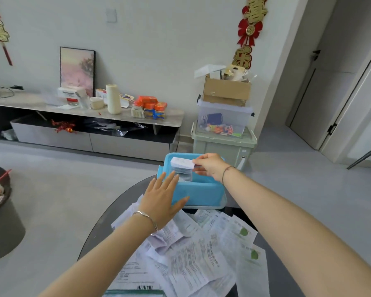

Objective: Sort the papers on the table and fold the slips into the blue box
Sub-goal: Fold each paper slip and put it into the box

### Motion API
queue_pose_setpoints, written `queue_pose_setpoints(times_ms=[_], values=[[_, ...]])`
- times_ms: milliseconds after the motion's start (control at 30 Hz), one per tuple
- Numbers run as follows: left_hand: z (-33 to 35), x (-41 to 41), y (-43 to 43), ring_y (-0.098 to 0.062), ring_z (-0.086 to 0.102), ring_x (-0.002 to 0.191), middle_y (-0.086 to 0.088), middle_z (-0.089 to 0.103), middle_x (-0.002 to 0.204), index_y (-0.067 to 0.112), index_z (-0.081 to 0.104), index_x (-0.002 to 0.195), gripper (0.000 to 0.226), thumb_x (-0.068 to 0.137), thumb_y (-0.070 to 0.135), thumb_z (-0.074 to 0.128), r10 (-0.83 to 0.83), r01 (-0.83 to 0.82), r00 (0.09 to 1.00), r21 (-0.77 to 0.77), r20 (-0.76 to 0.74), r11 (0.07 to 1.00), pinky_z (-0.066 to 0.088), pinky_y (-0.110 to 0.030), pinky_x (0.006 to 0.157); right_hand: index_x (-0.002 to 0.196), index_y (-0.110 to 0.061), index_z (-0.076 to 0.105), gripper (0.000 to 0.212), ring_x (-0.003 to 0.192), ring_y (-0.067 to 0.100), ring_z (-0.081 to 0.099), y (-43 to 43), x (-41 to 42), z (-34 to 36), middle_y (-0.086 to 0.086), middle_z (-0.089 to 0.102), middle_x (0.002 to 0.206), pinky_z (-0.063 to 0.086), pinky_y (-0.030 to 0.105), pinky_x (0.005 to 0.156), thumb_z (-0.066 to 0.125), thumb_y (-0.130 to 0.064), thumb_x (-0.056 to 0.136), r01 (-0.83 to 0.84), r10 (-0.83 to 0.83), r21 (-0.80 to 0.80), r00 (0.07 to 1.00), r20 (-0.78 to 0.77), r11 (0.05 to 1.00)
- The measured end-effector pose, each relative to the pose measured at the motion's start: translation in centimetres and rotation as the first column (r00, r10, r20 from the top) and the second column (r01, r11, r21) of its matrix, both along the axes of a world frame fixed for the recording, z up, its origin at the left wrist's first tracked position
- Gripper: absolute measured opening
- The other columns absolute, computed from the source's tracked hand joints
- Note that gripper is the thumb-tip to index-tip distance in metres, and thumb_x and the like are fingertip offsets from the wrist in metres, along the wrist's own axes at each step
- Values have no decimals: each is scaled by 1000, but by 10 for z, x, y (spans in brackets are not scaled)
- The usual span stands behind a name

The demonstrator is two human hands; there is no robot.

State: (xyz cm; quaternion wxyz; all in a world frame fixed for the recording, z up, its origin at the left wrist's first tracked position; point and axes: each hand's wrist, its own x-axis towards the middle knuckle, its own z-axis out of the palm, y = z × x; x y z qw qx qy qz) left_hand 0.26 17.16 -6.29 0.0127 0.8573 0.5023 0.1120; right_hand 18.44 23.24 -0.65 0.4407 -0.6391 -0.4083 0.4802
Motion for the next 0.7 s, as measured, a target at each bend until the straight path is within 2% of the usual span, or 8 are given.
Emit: queue_pose_setpoints(times_ms=[67,167,267,333,433,533,633,700], values=[[-4,-2,2,-20,3,148,4,10,160,22,11,153,124,54,81,-34,-5,5,999,14,36,1000,0,-35,119,85,-8,47,15,56,12,57,12,-3,-6,8,57,72,47,14,41,59,-3,92,14,-12,-38,999,42,999],[-6,-5,4,-18,-2,148,7,5,160,25,7,153,118,56,80,-33,-8,6,998,31,54,999,-8,-31,115,70,-10,43,29,39,4,56,25,-6,-17,7,55,67,43,14,38,63,-5,89,31,-23,-42,983,184,999],[-5,-6,6,-17,-3,148,8,4,160,25,6,153,117,57,80,-32,-12,10,998,32,66,999,-9,-31,114,65,-12,44,32,51,11,59,32,-12,-26,4,57,64,41,18,41,68,-12,87,33,-17,-39,936,352,999],[-4,-4,6,-17,-3,148,7,4,160,25,5,153,115,58,79,-32,-15,13,998,38,60,999,-8,-33,115,68,-11,47,30,58,14,61,34,-12,-28,3,61,69,38,19,44,69,-22,86,28,-11,-32,895,447,999],[-3,-3,6,-18,-2,148,7,4,161,25,3,153,119,54,78,-37,-8,7,999,39,37,999,-6,-36,117,92,-8,57,32,62,14,64,29,-7,-21,6,70,88,43,23,51,67,-38,86,12,7,-28,811,585,1000],[-1,-2,6,-18,-1,148,5,5,160,24,5,152,121,53,77,-39,-14,13,1000,46,5,999,-6,-36,117,83,-11,55,25,70,18,65,20,2,-8,12,72,91,49,28,61,67,-33,85,-25,6,24,811,585,999],[3,3,-1,-18,4,148,4,12,159,21,13,152,120,58,78,-35,-55,54,998,42,26,998,-2,-37,119,71,-17,50,24,72,19,63,-6,10,12,9,67,83,46,24,58,69,-21,85,-57,-67,229,865,498,972],[6,10,-9,-21,14,147,1,25,156,17,26,150,111,71,79,-23,-130,125,987,58,90,990,1,-34,119,71,-20,53,22,75,19,63,-34,15,24,1,64,77,46,23,61,71,-18,84,-105,-86,363,877,472,926]])
